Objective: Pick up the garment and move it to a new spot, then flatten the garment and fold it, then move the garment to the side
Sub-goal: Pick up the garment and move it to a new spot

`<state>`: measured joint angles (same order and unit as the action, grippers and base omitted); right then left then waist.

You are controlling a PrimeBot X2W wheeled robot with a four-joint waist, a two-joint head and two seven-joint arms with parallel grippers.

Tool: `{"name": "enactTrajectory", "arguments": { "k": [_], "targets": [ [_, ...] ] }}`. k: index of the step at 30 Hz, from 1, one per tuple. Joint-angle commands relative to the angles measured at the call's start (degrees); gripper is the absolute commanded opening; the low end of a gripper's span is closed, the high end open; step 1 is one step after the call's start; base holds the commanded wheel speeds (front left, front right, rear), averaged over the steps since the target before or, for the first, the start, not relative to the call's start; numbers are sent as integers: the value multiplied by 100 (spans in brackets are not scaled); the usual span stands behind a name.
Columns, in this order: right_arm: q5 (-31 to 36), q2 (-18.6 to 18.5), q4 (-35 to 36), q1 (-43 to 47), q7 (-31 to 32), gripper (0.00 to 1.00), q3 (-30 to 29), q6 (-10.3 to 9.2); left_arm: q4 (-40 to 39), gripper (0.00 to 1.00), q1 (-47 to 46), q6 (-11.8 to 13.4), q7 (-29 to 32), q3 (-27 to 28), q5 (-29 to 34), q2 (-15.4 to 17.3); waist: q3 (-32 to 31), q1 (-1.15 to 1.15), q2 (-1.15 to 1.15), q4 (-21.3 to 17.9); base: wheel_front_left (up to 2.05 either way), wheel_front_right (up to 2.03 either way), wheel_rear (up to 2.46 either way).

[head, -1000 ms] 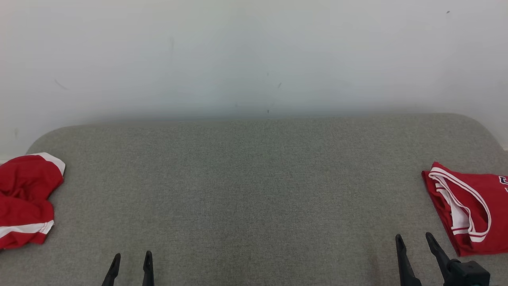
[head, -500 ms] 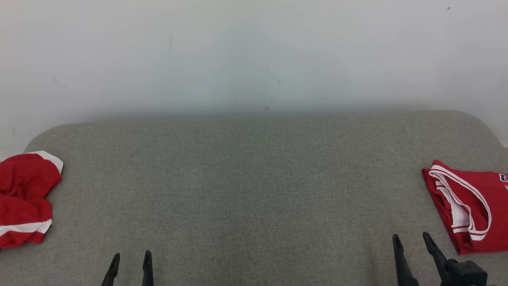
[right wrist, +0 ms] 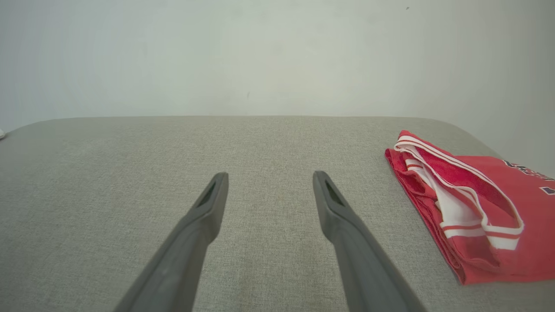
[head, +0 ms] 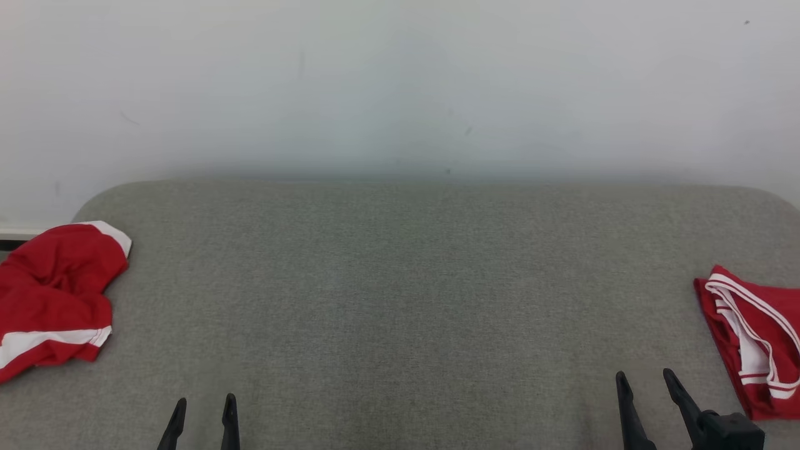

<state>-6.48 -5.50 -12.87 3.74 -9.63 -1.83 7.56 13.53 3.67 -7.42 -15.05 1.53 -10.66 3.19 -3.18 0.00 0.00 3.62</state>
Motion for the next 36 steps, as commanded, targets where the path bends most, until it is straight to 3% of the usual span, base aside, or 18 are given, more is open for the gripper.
{"name": "enactTrajectory", "arguments": {
  "k": [1, 24, 36],
  "targets": [
    [-19, 10, -12, 52, -22, 100, 3, -16, -5, 100, 6, -8, -17, 0, -28, -9, -16, 0, 0, 184, 0, 0, 0],
    [-152, 134, -366, 3, -237, 100, 268, -16, -79, 100, 296, -3, -17, 166, 88, 180, -208, 0, 0, 2069, 0, 0, 0],
    [-118, 167, -519, -221, -267, 100, 437, -16, -152, 100, 405, -3, -17, 355, 38, 177, -134, 0, 0, 2329, 0, 0, 0]
  ]
}}
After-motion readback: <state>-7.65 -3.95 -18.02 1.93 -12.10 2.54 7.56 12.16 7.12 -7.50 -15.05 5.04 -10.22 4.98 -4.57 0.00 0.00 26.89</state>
